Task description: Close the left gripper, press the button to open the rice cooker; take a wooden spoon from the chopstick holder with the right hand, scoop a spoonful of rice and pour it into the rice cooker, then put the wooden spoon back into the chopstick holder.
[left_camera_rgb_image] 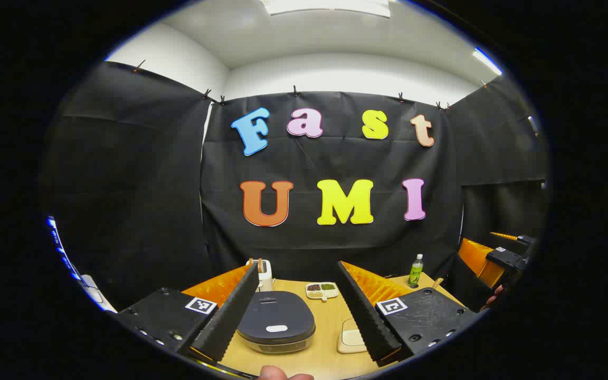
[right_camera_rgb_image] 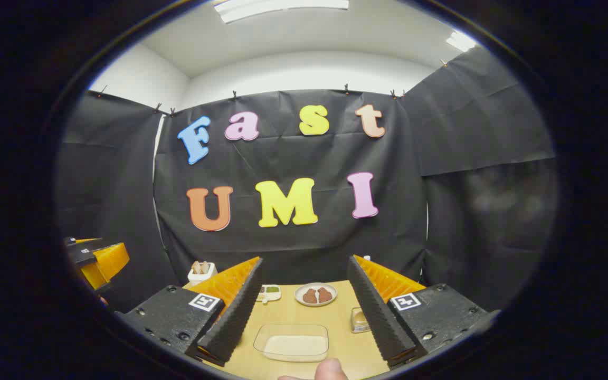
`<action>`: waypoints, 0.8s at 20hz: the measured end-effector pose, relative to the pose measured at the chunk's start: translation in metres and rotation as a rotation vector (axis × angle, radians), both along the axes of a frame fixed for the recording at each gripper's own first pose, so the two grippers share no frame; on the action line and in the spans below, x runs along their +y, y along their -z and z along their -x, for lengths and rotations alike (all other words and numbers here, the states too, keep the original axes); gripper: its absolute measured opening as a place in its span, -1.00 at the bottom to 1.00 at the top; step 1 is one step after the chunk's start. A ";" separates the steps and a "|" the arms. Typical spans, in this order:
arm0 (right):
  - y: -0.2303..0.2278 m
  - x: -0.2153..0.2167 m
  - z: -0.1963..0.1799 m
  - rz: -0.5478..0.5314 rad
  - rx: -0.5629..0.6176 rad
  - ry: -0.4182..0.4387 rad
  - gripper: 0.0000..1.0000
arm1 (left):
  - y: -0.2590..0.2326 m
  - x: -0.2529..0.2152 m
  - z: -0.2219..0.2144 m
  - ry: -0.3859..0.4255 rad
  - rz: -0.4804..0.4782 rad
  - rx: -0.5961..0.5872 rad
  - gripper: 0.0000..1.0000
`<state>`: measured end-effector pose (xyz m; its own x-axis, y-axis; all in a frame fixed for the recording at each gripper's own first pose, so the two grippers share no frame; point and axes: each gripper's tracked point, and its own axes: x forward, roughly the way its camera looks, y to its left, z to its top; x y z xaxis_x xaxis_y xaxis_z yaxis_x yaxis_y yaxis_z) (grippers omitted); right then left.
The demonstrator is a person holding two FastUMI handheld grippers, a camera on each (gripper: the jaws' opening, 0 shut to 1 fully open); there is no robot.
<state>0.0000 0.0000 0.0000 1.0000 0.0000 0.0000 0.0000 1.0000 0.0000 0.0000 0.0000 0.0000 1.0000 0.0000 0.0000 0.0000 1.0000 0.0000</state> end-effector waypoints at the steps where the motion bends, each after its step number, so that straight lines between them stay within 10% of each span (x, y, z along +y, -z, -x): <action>1: -0.001 -0.002 -0.001 0.004 -0.006 0.003 1.00 | 0.000 0.001 0.001 -0.004 -0.001 0.002 0.89; 16: -0.003 -0.007 -0.018 0.019 0.002 -0.021 1.00 | 0.002 0.004 -0.010 -0.043 0.016 0.014 0.89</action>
<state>0.0175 -0.0069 0.0033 0.9998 0.0212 -0.0026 -0.0212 0.9996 -0.0188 0.0097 0.0042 -0.0023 0.9990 0.0426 -0.0145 -0.0428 0.9990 -0.0157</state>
